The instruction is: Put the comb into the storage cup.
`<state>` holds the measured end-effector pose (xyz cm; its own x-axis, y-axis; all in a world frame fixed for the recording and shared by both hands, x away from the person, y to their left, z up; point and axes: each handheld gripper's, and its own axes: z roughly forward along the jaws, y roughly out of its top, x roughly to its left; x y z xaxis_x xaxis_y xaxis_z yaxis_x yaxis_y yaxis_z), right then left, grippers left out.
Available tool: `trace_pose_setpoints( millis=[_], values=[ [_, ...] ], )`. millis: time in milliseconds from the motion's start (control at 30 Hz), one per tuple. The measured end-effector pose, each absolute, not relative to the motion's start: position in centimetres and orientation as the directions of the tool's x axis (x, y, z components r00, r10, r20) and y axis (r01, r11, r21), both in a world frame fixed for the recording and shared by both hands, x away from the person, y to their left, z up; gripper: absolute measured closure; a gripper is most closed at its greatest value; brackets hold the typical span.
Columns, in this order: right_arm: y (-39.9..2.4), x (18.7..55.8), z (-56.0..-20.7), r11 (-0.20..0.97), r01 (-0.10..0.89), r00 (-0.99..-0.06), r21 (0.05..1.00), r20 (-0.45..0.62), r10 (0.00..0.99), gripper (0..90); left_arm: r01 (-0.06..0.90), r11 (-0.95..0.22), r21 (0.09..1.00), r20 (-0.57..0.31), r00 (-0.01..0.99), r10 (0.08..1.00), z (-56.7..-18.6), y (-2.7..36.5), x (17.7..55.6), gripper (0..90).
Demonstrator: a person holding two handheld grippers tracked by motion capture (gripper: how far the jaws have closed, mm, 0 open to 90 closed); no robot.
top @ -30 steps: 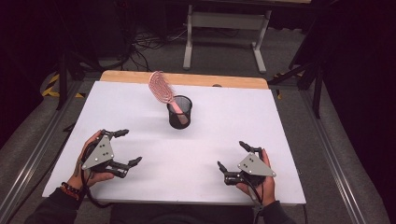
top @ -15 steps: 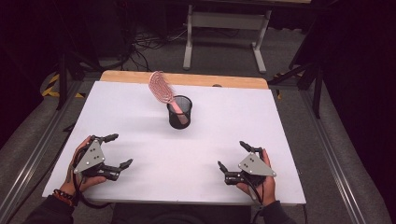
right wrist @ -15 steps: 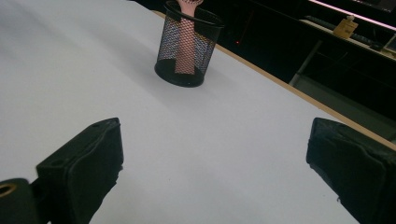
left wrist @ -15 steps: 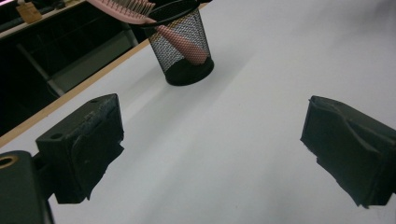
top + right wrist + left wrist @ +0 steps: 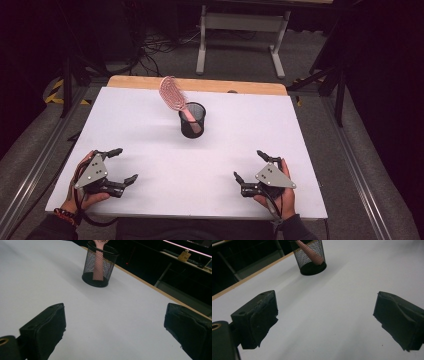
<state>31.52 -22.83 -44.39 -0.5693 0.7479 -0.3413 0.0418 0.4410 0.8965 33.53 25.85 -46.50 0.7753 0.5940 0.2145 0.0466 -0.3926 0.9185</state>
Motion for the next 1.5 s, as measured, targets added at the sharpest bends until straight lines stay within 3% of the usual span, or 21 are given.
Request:
trace_pose_setpoints(
  millis=[1500],
  values=[
    [-22.83, 31.3, -44.29, 0.45, 0.022, -0.552, 0.893, -0.365, 0.75, 4.6, 0.031, -0.387, 0.921, 0.212, 0.796, 0.567, -46.53, 25.53, 33.56, 6.2]
  ],
)
